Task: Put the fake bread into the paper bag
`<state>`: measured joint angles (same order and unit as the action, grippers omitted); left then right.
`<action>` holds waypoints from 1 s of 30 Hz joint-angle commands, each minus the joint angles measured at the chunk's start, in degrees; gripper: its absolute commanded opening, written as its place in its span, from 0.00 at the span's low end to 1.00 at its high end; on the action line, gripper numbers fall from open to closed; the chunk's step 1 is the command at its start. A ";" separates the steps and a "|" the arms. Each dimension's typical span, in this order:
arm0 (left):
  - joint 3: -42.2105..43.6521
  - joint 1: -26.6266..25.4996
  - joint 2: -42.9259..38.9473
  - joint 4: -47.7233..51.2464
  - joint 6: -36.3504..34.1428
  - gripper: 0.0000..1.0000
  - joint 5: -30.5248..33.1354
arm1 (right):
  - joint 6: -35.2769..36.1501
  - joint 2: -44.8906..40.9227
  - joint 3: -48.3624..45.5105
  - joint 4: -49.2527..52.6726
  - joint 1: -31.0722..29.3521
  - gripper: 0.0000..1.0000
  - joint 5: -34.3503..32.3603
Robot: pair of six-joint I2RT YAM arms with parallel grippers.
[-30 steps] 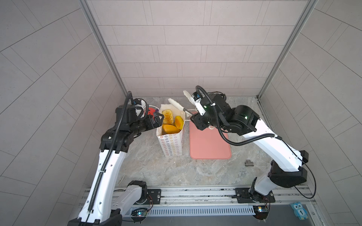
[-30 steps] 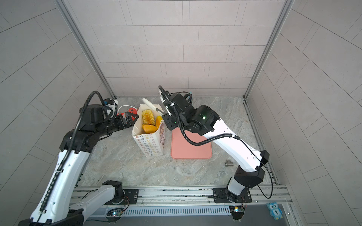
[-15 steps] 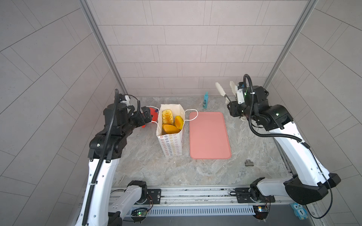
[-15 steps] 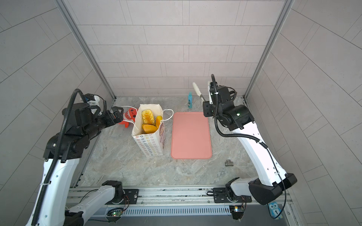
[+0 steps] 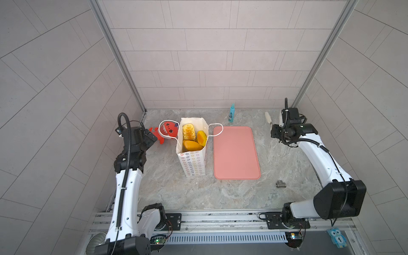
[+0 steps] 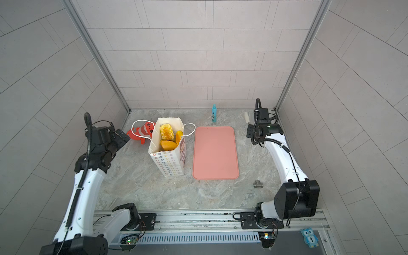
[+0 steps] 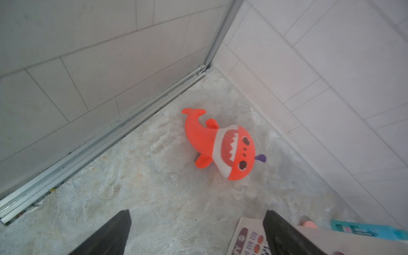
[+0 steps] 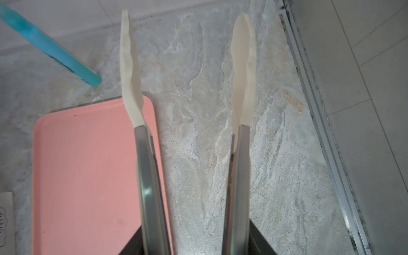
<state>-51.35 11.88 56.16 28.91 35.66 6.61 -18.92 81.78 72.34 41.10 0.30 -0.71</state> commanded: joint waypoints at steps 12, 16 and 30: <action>12.48 0.19 4.81 -18.71 -3.68 1.00 12.83 | -1.73 13.34 -5.00 -4.39 0.94 0.58 -7.47; 12.45 0.08 7.55 -18.53 -4.50 1.00 14.32 | -1.84 17.96 -5.98 -4.76 1.25 0.60 -7.20; 12.31 -2.61 15.84 -20.57 -6.84 1.00 17.41 | -2.59 12.02 -14.96 -13.46 1.42 0.99 -10.12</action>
<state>-39.51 10.83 70.83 10.70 29.91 21.28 -20.49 96.99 58.59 30.04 1.43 -7.77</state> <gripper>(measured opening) 0.999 0.992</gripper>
